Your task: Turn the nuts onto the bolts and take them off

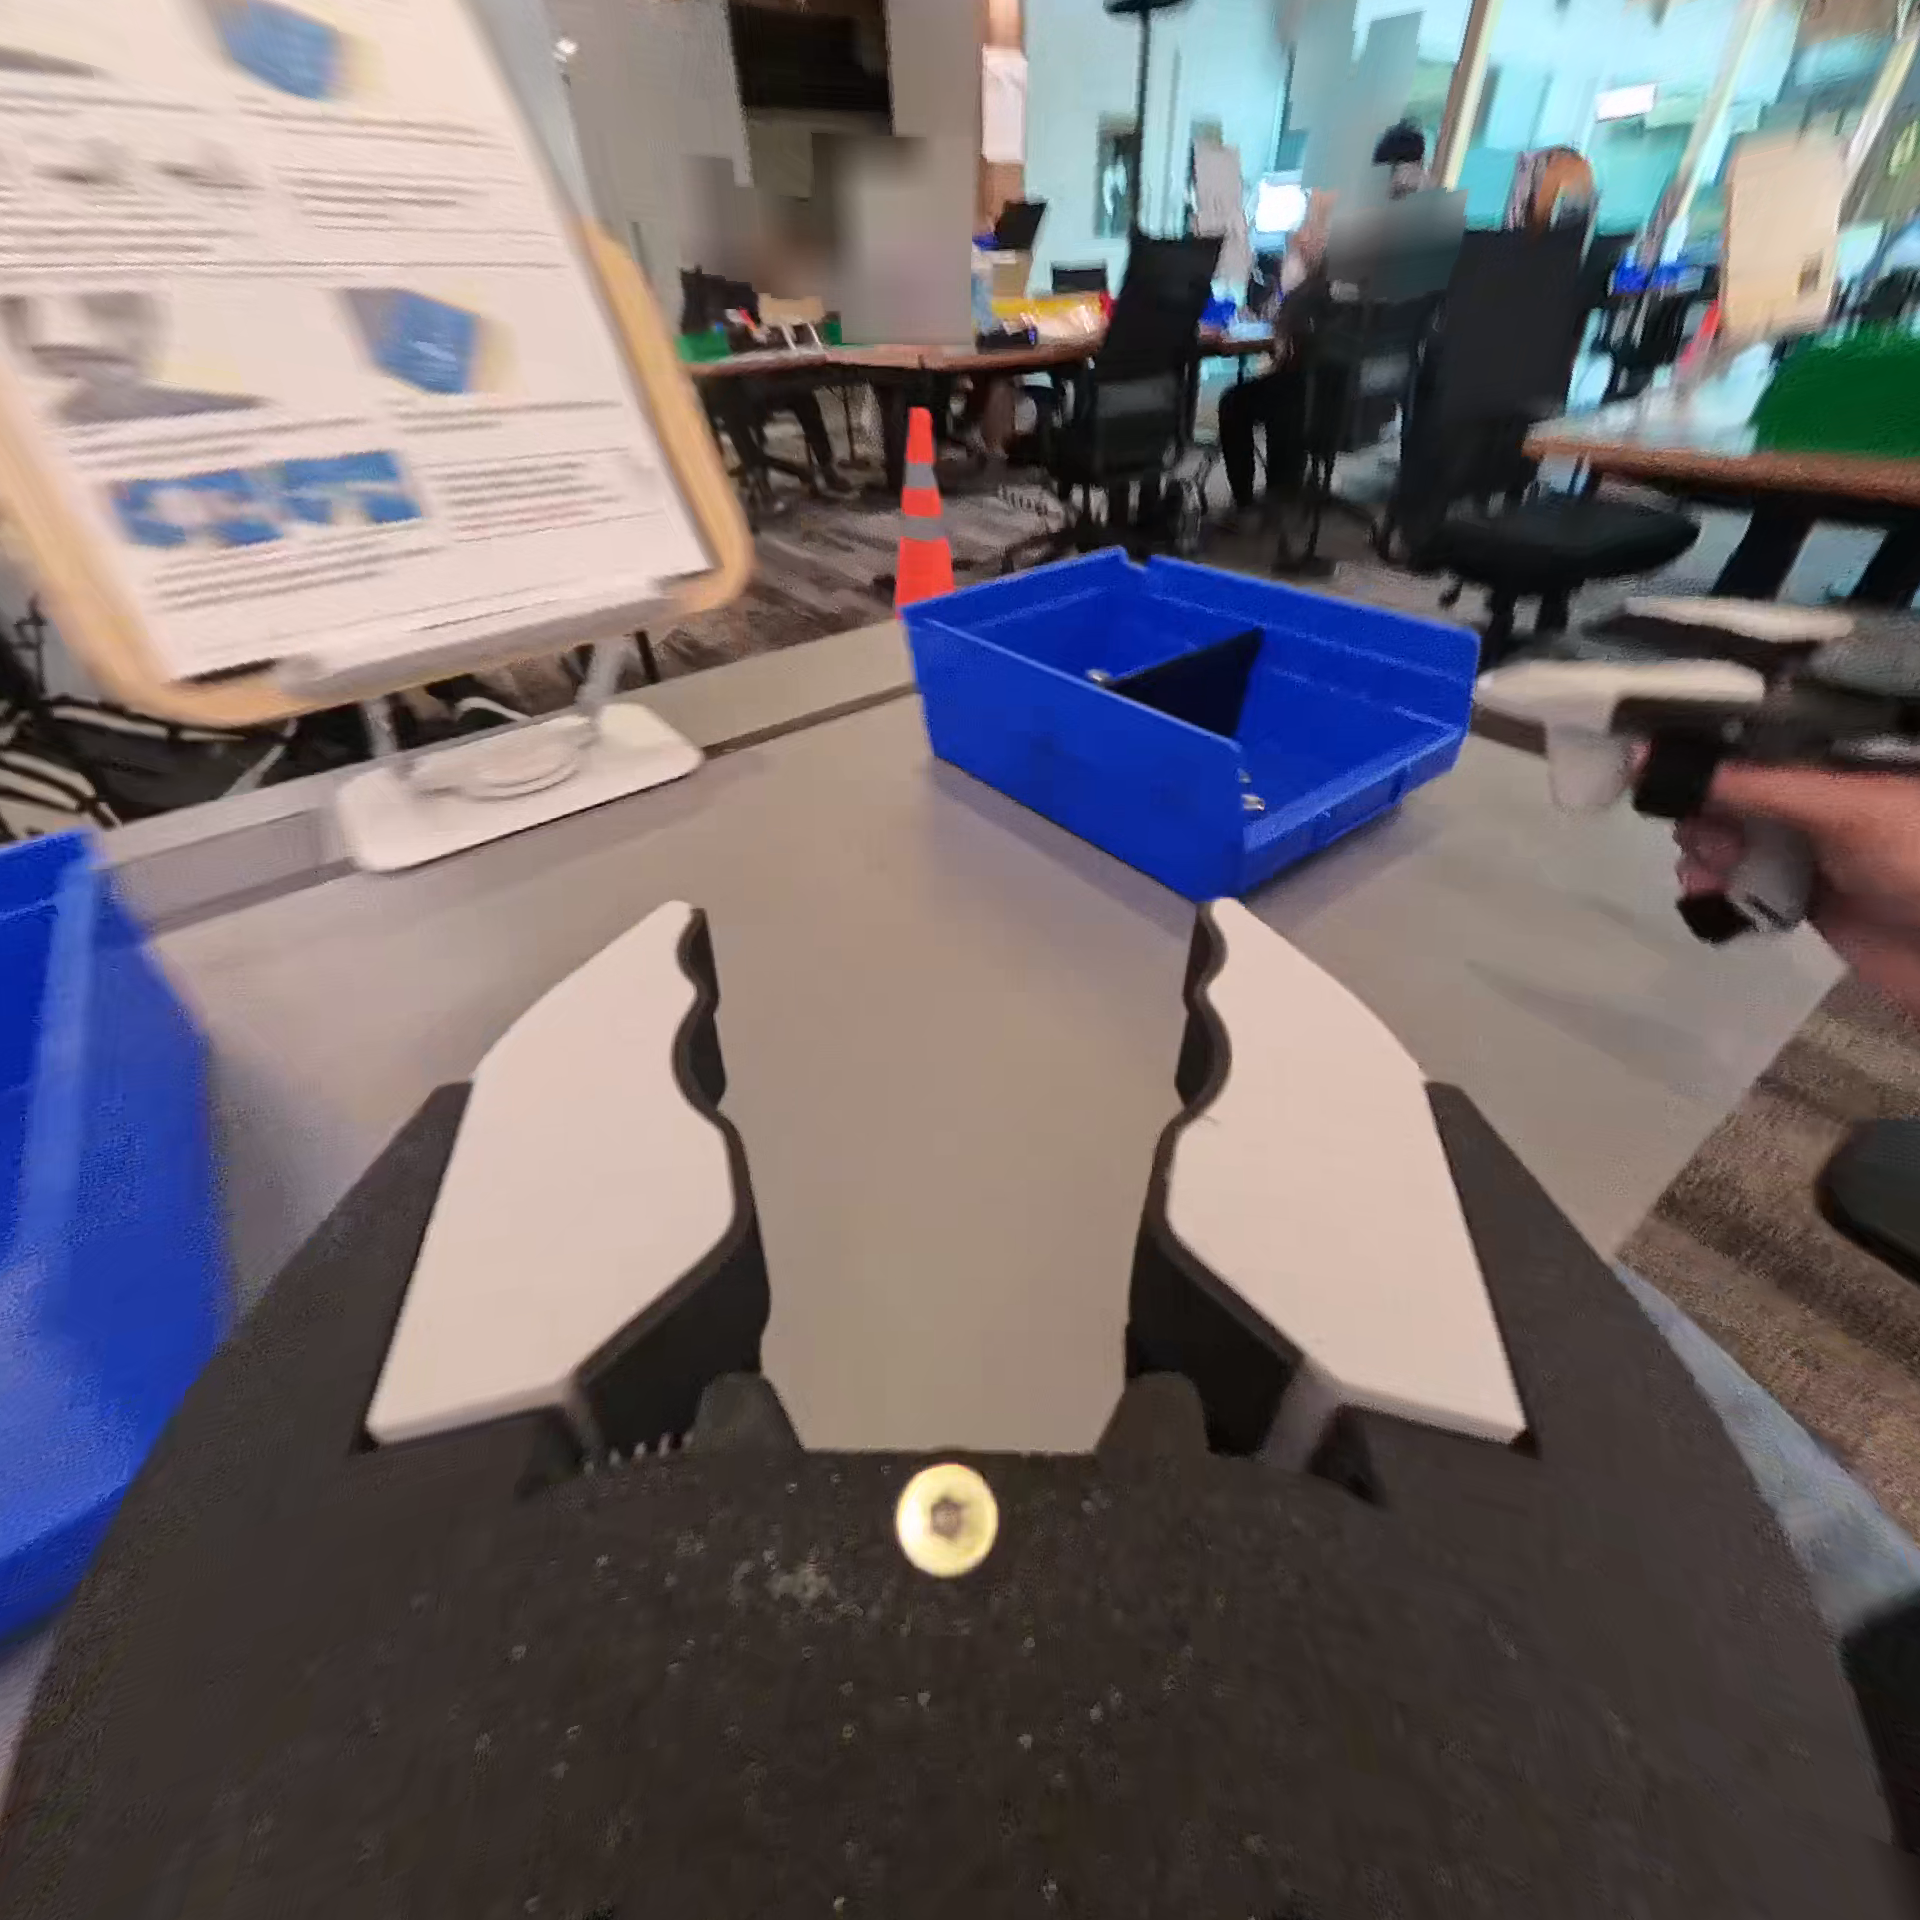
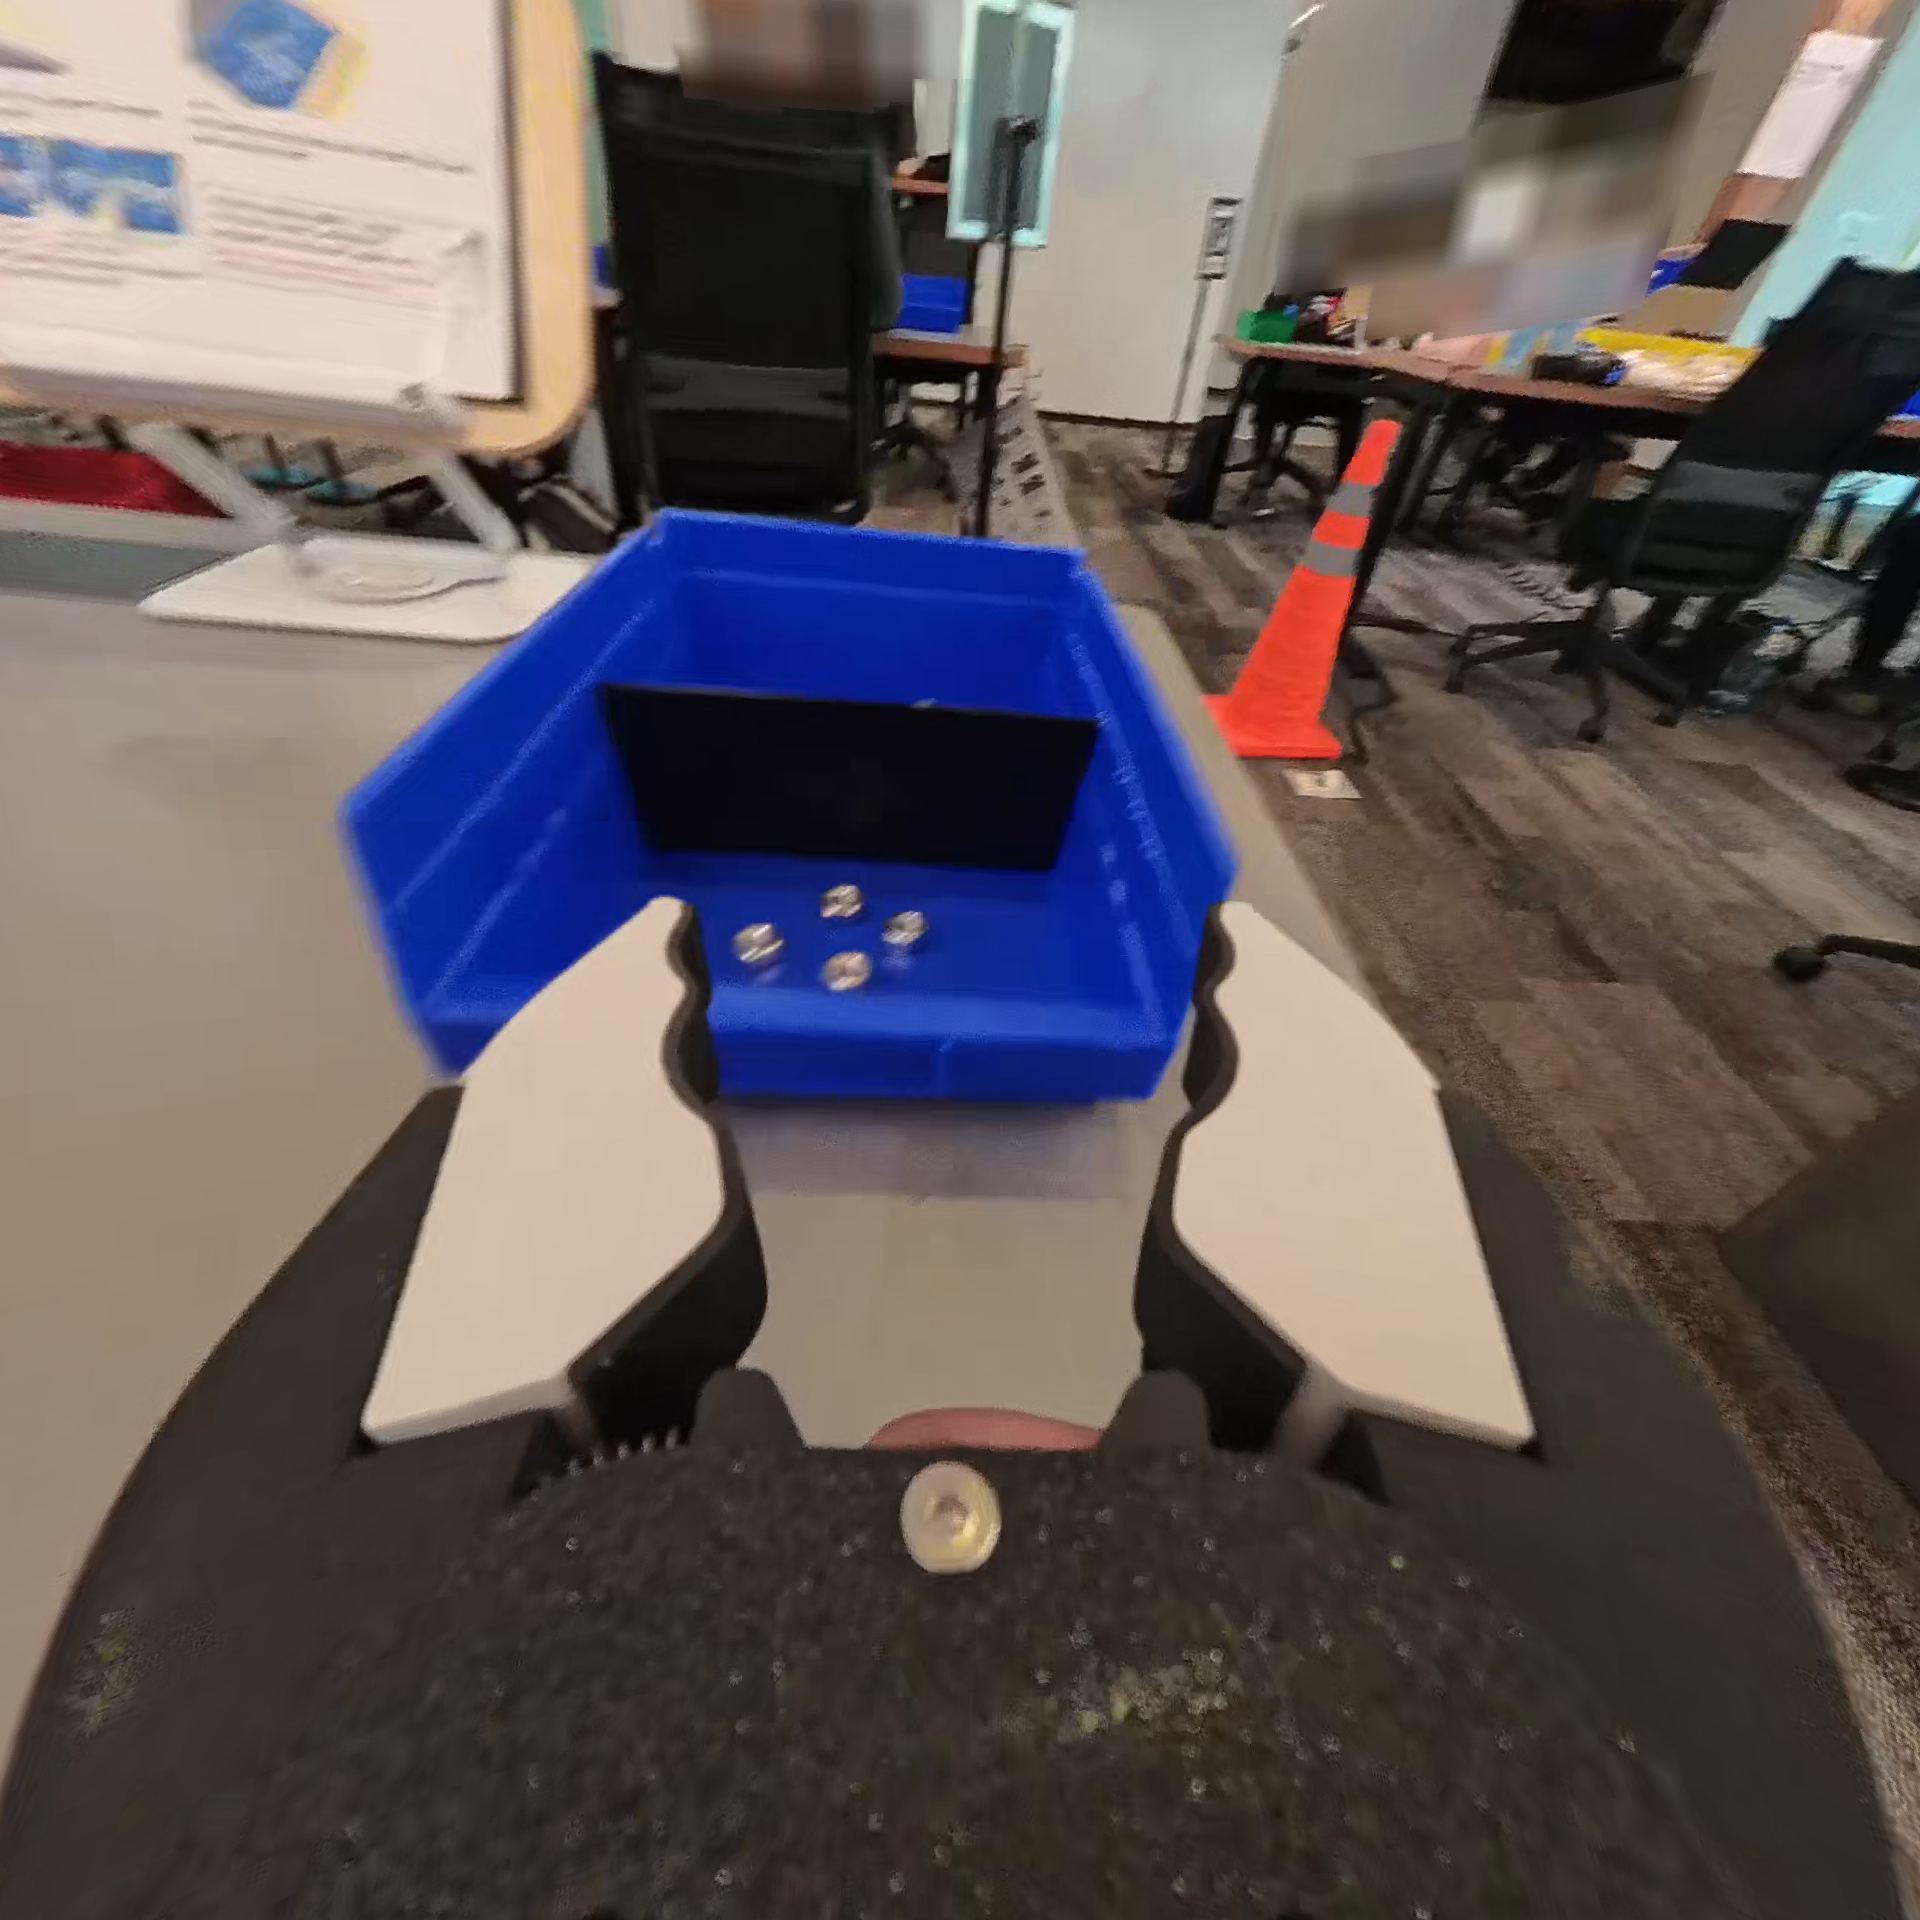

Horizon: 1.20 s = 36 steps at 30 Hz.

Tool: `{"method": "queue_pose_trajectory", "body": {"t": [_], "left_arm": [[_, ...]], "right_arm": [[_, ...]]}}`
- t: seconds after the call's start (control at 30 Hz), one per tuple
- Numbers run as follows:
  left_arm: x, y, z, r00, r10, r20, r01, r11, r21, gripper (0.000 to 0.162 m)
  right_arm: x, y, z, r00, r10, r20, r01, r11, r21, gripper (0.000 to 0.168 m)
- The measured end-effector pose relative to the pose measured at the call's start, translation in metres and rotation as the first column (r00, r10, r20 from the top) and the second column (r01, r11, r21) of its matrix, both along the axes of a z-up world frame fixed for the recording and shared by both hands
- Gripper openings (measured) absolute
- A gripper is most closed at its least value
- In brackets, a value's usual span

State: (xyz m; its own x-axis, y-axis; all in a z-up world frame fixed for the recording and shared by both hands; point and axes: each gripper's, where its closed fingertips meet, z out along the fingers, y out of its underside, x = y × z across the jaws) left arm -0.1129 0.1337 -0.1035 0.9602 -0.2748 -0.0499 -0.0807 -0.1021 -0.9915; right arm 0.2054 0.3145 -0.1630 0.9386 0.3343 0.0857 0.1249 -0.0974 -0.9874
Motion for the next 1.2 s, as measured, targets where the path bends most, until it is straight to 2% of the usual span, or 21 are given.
{"method": "queue_pose_trajectory", "body": {"t": [0.1, 0.2, 0.27, 0.33, 0.4, 0.43, 0.47, 0.5, 0.53, 0.57, 0.6, 0.73, 0.83, 1.0, 1.2], "left_arm": [[0.09, 0.068, -0.035, 0.992, -0.059, -0.112, 0.049, 0.995, -0.092, 0.082], [0.141, 0.134, -0.068, 0.994, -0.016, -0.105, -0.003, 0.985, -0.172, 0.081], [0.155, 0.167, -0.086, 0.995, 0.033, -0.096, -0.052, 0.976, -0.212, 0.082], [0.161, 0.191, -0.105, 0.991, 0.082, -0.109, -0.108, 0.958, -0.265, 0.081], [0.161, 0.211, -0.119, 0.986, 0.124, -0.113, -0.153, 0.94, -0.304, 0.081], [0.161, 0.219, -0.124, 0.985, 0.143, -0.101, -0.169, 0.931, -0.323, 0.08], [0.165, 0.224, -0.13, 0.988, 0.136, -0.071, -0.152, 0.922, -0.355, 0.075], [0.173, 0.226, -0.133, 0.994, 0.111, -0.014, -0.107, 0.913, -0.395, 0.061], [0.18, 0.227, -0.133, 0.996, 0.087, 0.031, -0.065, 0.903, -0.425, 0.039], [0.179, 0.23, -0.132, 0.993, 0.109, 0.041, -0.081, 0.899, -0.431, 0.034], [0.177, 0.232, -0.131, 0.99, 0.131, 0.043, -0.1, 0.894, -0.436, 0.03], [0.162, 0.237, -0.128, 0.978, 0.207, 0.012, -0.182, 0.884, -0.43, 0.014], [0.147, 0.23, -0.122, 0.965, 0.261, -0.004, -0.241, 0.885, -0.399, 0.006], [0.111, 0.204, -0.109, 0.958, 0.286, 0.031, -0.253, 0.889, -0.381, 0.003], [0.014, 0.146, -0.093, 0.936, 0.351, 0.007, -0.329, 0.883, -0.334, 0.002]], "right_arm": [[0.026, 0.048, 0.0, 0.998, -0.063, -0.032, 0.061, 0.997, -0.05, 0.093], [0.034, 0.077, -0.013, 0.98, -0.054, -0.19, 0.023, 0.987, -0.161, 0.094], [0.034, 0.085, -0.023, 0.972, -0.039, -0.23, -0.006, 0.981, -0.194, 0.09], [0.036, 0.094, -0.04, 0.982, -0.055, -0.182, 0.008, 0.969, -0.247, 0.087], [0.043, 0.105, -0.064, 0.985, -0.107, -0.134, 0.054, 0.934, -0.354, 0.088], [0.038, 0.108, -0.07, 0.981, -0.082, -0.174, 0.011, 0.926, -0.377, 0.094], [0.032, 0.11, -0.068, 0.966, -0.055, -0.253, -0.045, 0.927, -0.373, 0.079], [0.028, 0.112, -0.065, 0.952, -0.031, -0.306, -0.086, 0.928, -0.362, 0.053], [0.026, 0.113, -0.062, 0.944, -0.008, -0.329, -0.113, 0.931, -0.347, 0.03], [0.024, 0.114, -0.061, 0.944, -0.001, -0.331, -0.119, 0.933, -0.34, 0.013], [0.025, 0.114, -0.063, 0.95, -0.017, -0.313, -0.097, 0.934, -0.343, 0.008], [0.025, 0.103, -0.063, 0.987, -0.09, -0.132, 0.042, 0.943, -0.329, 0.003], [0.015, 0.085, -0.057, 0.988, -0.134, -0.082, 0.1, 0.939, -0.329, 0.002], [-0.02, 0.054, -0.035, 0.988, -0.118, -0.101, 0.083, 0.949, -0.304, 0.004], [-0.12, 0.008, -0.024, 0.994, -0.031, -0.109, 0.003, 0.968, -0.25, 0.004]]}}
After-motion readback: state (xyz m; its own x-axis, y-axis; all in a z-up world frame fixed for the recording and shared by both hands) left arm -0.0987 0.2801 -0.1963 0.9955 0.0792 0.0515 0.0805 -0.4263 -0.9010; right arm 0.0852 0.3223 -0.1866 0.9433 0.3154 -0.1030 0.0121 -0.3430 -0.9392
